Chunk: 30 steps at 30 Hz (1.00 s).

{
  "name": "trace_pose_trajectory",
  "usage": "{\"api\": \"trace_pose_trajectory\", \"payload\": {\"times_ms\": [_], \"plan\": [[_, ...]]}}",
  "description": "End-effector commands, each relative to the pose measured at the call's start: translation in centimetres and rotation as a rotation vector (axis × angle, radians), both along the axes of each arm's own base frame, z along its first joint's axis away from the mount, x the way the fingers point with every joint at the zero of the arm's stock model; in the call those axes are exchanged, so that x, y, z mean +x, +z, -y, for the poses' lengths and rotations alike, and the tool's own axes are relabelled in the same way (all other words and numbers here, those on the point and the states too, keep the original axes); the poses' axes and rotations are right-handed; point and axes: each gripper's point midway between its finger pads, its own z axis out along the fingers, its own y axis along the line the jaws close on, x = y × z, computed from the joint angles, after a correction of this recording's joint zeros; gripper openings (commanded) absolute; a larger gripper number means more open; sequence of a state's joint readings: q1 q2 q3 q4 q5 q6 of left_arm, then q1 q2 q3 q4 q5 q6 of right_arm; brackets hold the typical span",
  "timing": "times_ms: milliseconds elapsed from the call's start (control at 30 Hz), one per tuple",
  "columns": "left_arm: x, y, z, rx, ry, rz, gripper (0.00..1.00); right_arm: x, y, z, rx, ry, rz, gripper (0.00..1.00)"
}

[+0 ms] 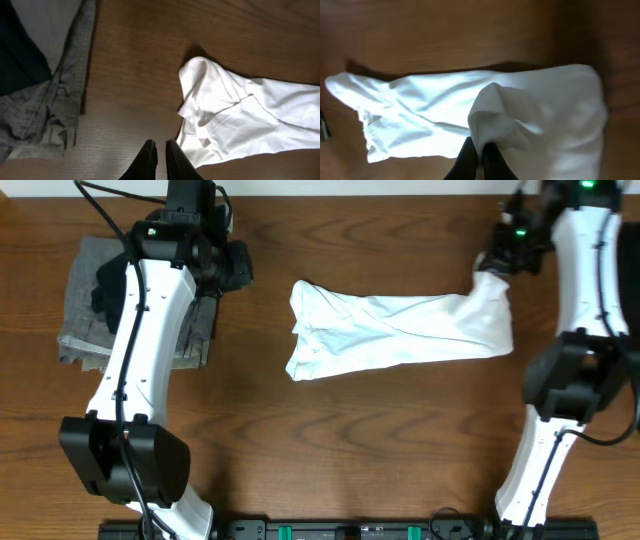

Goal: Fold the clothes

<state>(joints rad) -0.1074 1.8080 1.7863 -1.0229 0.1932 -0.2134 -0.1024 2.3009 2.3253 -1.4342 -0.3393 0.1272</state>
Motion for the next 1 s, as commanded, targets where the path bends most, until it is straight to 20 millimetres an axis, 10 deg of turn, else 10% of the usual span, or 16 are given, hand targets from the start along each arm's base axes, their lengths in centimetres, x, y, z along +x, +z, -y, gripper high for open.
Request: {"api": "trace_pose_trajectory", "payload": {"times_ms": [0, 667, 800, 967], "plan": [[-0.2, 0.4, -0.7, 0.028, 0.021, 0.007, 0.11, 0.0, -0.4, -2.7, -0.067, 0.004, -0.02, 0.01], [-0.3, 0.3, -0.7, 0.037, 0.004, 0.004, 0.11, -0.7, -8.1, -14.5, -0.106, 0.251, 0.019, 0.02], [-0.3, 0.3, -0.7, 0.037, 0.004, 0.003, 0.11, -1.1, -8.1, -15.8, -0.081, 0.277, 0.022, 0.47], [-0.3, 0.3, -0.7, 0.037, 0.005, 0.004, 0.11, -1.2, -6.5, -16.4, -0.034, 0.402, 0.069, 0.58]]}}
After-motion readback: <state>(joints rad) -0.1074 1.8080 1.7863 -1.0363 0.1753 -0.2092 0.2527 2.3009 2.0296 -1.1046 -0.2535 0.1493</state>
